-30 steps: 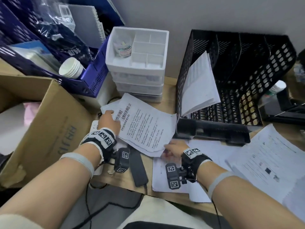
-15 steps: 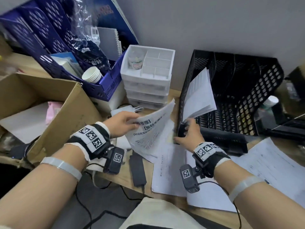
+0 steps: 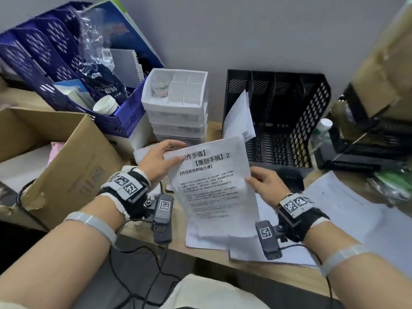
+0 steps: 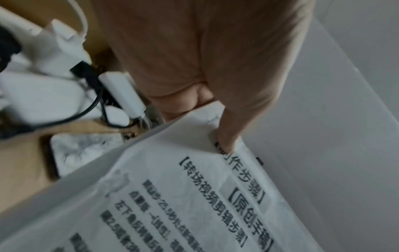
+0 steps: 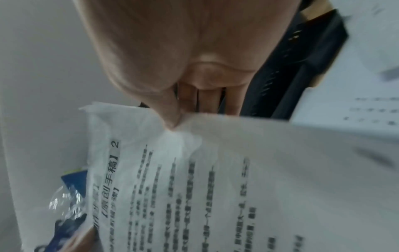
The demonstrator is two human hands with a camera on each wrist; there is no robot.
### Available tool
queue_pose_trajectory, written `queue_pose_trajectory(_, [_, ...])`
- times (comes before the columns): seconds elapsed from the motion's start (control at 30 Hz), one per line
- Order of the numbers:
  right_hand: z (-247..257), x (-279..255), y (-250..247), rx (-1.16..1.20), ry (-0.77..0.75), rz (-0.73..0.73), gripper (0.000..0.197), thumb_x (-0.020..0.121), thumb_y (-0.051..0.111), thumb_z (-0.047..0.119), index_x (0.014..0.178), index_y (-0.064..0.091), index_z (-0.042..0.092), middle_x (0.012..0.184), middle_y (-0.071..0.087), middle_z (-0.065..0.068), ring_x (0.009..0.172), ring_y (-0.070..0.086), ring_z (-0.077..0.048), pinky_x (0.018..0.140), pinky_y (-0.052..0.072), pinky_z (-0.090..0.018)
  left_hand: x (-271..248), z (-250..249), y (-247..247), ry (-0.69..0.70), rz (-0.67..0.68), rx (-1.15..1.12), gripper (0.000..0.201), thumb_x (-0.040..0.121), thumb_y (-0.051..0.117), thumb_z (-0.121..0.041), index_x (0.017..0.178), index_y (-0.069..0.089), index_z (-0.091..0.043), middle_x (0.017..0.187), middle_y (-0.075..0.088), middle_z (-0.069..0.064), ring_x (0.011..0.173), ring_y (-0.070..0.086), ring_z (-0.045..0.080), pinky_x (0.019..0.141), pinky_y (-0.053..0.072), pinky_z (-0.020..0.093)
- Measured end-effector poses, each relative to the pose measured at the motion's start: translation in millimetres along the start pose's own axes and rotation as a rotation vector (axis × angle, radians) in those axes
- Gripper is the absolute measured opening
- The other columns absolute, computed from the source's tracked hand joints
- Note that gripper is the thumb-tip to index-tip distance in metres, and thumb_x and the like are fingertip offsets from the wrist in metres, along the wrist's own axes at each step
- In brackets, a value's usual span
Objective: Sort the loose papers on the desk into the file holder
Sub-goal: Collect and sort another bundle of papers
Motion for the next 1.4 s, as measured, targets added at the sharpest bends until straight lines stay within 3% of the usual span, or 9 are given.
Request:
queue_pose_trajectory(0.1, [-12, -26, -30, -0.038, 0.014, -0.245, 0.018, 0.097, 0.053, 0.017, 0.1, 0.07, 0.021, 0.09, 0.073, 0.01, 0.086, 0.067, -0.011, 0.084, 0.052, -0.03, -2, 17, 35, -0.137, 0.061, -0.164, 0.033, 0.089, 0.071, -0.008, 0.122, 0.064, -0.012, 0.115, 0.074, 0.017, 0.103, 0.072, 0.034, 0.08, 0.061, 0.042])
queue_pose_trajectory(0.23, [-28, -49, -49, 0.095, 0.106, -0.393, 0.019, 0.091, 0.053, 0.032, 0.101, 0.069, 0.028, 0.097, 0.074, 0.002, 0.095, 0.068, -0.029, 0.092, 0.053, -0.051, -13, 38, 86, -0.284, 0.313, -0.124, 0.038, 0.09, 0.069, -0.011, 0.128, 0.062, -0.007, 0.117, 0.075, 0.013, 0.107, 0.073, 0.03, 0.082, 0.062, 0.038])
queue_pose_trajectory(0.33, [-30, -59, -45, 0.212, 0.16, -0.446, 0.018, 0.093, 0.052, 0.021, 0.1, 0.068, 0.028, 0.102, 0.075, 0.001, 0.098, 0.069, -0.025, 0.091, 0.053, -0.049, -15, 54, 108, -0.305, 0.432, -0.039, 0.036, 0.091, 0.069, -0.016, 0.126, 0.065, -0.006, 0.118, 0.075, 0.011, 0.107, 0.073, 0.029, 0.089, 0.06, 0.046])
queue_pose_trajectory(0.47, [-46, -71, -16, 0.492, 0.31, -0.39, 0.026, 0.095, 0.055, 0.003, 0.119, 0.057, 0.011, 0.114, 0.069, -0.013, 0.108, 0.066, -0.03, 0.093, 0.053, -0.047, 6, 58, 97, -0.236, 0.35, 0.033, 0.026, 0.096, 0.063, -0.014, 0.12, 0.066, -0.005, 0.113, 0.076, 0.011, 0.101, 0.074, 0.027, 0.093, 0.057, 0.05])
queue_pose_trajectory(0.57, [-84, -91, -9, 0.196, 0.489, -0.459, 0.032, 0.091, 0.062, 0.014, 0.122, 0.055, 0.015, 0.101, 0.064, -0.009, 0.104, 0.063, -0.03, 0.096, 0.052, -0.047, 30, 54, 67, -0.122, 0.28, 0.162, 0.01, 0.097, 0.062, -0.015, 0.102, 0.069, -0.02, 0.096, 0.079, -0.004, 0.091, 0.075, 0.017, 0.089, 0.058, 0.045])
queue_pose_trajectory(0.7, [-147, -129, 21, -0.229, 0.845, -0.346, 0.035, 0.081, 0.068, 0.021, 0.112, 0.053, 0.023, 0.12, 0.061, -0.013, 0.094, 0.062, -0.028, 0.085, 0.052, -0.037, 54, 48, 27, 0.012, 0.187, 0.427, 0.015, 0.099, 0.058, -0.012, 0.111, 0.065, -0.008, 0.108, 0.07, 0.006, 0.096, 0.065, 0.025, 0.088, 0.05, 0.037])
queue_pose_trajectory(0.93, [-167, -162, 49, -0.281, 1.181, -0.482, 0.06, 0.082, 0.064, 0.026, 0.135, 0.038, 0.016, 0.134, 0.037, -0.018, 0.105, 0.057, -0.035, 0.084, 0.048, -0.033, 67, 73, -21, -0.048, -0.018, 0.483, 0.025, 0.1, 0.048, -0.007, 0.118, 0.064, -0.003, 0.112, 0.068, 0.016, 0.099, 0.061, 0.03, 0.089, 0.047, 0.038])
queue_pose_trajectory(1.17, [-156, -146, 88, 0.058, 1.189, -0.496, 0.075, 0.072, 0.078, 0.038, 0.12, 0.027, 0.012, 0.124, 0.046, -0.017, 0.109, 0.056, -0.04, 0.086, 0.052, -0.041, 62, 89, -43, -0.148, -0.077, 0.372, 0.016, 0.1, 0.051, -0.009, 0.11, 0.063, -0.013, 0.107, 0.066, 0.013, 0.1, 0.065, 0.035, 0.092, 0.053, 0.043])
queue_pose_trajectory(1.4, [-149, -125, 113, -0.483, 1.183, -0.388, 0.123, 0.056, 0.083, 0.055, 0.148, 0.006, 0.027, 0.141, 0.016, -0.018, 0.131, 0.036, -0.04, 0.099, 0.046, -0.043, 53, 90, -54, -0.144, -0.065, 0.295, 0.02, 0.098, 0.052, -0.008, 0.112, 0.065, -0.016, 0.107, 0.069, 0.009, 0.104, 0.066, 0.033, 0.099, 0.052, 0.048])
Point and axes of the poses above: each hand's wrist, its own x-axis towards the middle knuckle, its own y-axis out of the palm, z = x × y, the point moved 7 cm from there along x, towards the middle knuckle
